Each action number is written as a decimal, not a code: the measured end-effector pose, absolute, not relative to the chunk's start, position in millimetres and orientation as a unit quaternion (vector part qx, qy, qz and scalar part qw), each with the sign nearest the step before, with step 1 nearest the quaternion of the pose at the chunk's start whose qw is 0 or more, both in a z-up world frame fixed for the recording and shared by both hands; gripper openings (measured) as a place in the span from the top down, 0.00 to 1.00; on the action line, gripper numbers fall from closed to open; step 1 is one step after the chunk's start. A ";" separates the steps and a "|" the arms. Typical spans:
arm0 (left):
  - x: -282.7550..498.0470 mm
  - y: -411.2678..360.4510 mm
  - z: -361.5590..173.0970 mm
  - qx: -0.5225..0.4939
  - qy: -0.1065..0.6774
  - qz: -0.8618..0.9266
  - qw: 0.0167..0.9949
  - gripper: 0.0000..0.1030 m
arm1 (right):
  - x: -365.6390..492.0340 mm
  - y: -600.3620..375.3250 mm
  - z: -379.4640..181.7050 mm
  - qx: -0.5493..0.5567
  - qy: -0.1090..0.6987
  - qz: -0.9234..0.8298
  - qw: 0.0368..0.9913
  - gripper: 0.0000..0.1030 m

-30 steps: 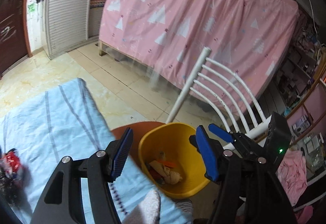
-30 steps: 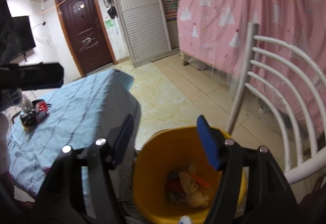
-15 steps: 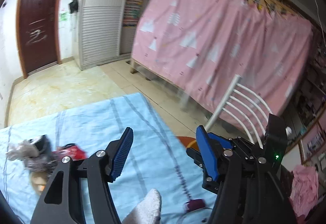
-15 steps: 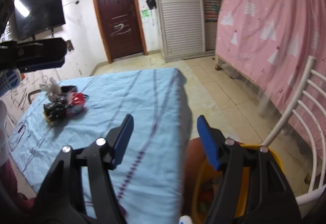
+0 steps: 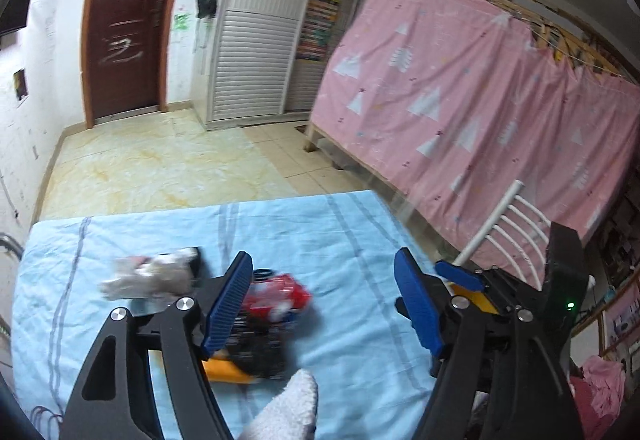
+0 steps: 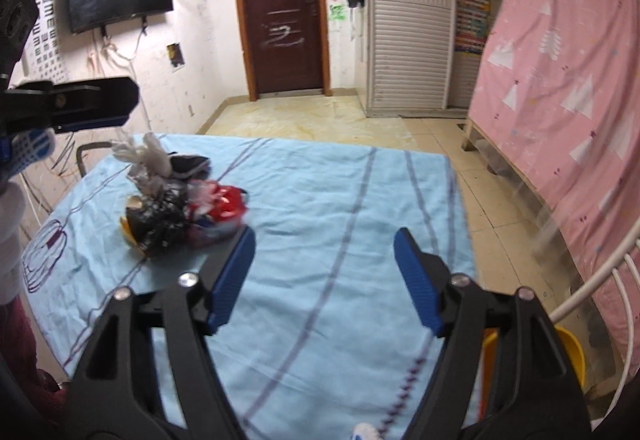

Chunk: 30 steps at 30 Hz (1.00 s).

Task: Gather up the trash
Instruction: 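Move both open grippers back to the remaining pile on the bed, then grasp the white tissue with left gripper while right gripper grasps red plastic bag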

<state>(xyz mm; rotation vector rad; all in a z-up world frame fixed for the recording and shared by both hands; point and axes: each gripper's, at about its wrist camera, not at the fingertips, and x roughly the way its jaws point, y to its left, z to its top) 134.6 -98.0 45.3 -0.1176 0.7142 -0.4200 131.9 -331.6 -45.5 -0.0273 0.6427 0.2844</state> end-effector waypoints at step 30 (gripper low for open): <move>202.6 -15.5 -33.0 -0.088 0.406 -0.102 0.904 0.30 | 180.8 -277.4 -68.4 -0.027 0.351 0.192 0.916 0.20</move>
